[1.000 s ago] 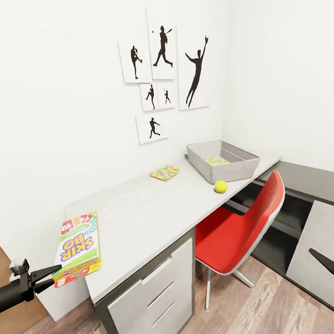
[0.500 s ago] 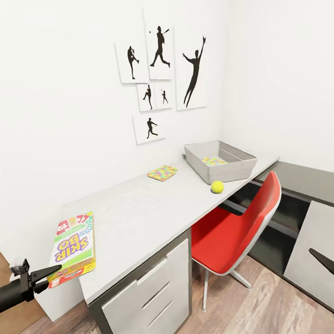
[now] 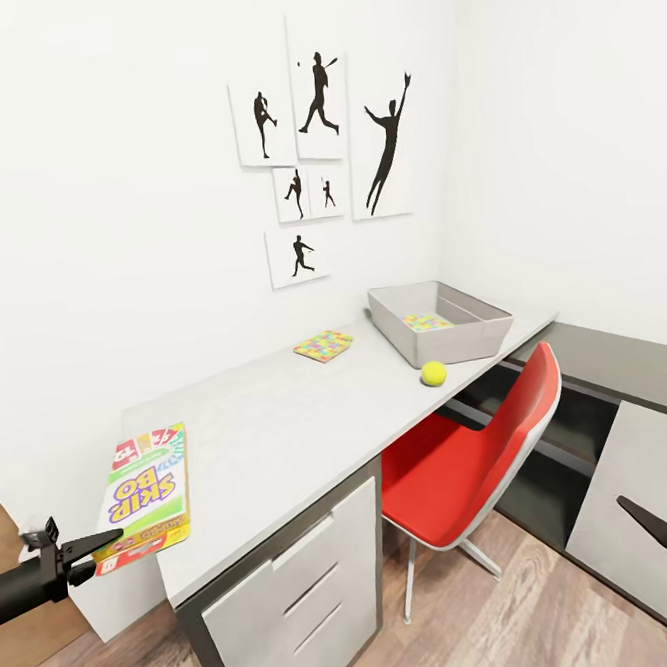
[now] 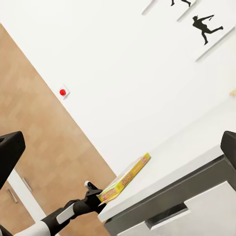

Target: Put all the toys in the child's room - the three board games (two on the bed and one on the table), the two jigsaw puzzles on the table, and the tennis ball on the table - inside the toy box on the table in the child's room.

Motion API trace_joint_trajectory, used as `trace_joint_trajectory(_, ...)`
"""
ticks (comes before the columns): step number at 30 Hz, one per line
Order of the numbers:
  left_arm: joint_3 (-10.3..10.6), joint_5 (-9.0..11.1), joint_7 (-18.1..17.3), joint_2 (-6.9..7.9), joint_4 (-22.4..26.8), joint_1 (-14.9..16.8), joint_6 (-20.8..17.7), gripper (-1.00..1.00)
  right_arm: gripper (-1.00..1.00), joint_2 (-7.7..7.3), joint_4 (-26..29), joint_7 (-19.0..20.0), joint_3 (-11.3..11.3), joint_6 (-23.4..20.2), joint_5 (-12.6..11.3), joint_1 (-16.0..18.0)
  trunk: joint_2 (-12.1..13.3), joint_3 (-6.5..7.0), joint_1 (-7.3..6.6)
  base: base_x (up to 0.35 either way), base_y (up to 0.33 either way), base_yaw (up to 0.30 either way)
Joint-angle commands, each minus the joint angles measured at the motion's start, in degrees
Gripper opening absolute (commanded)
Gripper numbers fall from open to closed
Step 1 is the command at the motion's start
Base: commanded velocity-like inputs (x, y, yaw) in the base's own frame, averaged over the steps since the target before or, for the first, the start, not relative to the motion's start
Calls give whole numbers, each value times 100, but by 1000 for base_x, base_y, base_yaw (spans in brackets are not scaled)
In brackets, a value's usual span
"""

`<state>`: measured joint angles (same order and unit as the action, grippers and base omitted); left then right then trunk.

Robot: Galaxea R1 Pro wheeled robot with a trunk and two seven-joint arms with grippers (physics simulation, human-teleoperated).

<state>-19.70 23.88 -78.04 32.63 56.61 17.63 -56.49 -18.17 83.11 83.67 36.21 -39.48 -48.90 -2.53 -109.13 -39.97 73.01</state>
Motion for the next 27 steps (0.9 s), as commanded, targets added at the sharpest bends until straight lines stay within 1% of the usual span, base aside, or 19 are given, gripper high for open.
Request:
trace_joint_trajectory(1,1,12,-10,1,-1,3,-55,100,100,-2,3,1,-3,-60,-25,-2,-2,-5,0,0,0,0)
trace_joint_trajectory(8,1,12,-10,1,-1,3,-51,100,100,-2,3,1,-4,-60,-24,-2,-2,-5,0,0,0,0)
trace_joint_trajectory(9,1,12,-10,2,-1,3,-50,-100,100,-2,3,1,-5,-60,-23,-2,-2,-5,0,0,0,0)
trace_joint_trajectory(22,-5,15,-31,6,-1,3,-62,-100,100,-4,3,1,-7,-60,-23,-2,-2,-5,0,0,0,0)
trace_joint_trajectory(27,0,20,-42,6,-1,3,-63,-100,100,-4,3,1,-4,-60,-23,-2,198,85,-110,0,0,0)
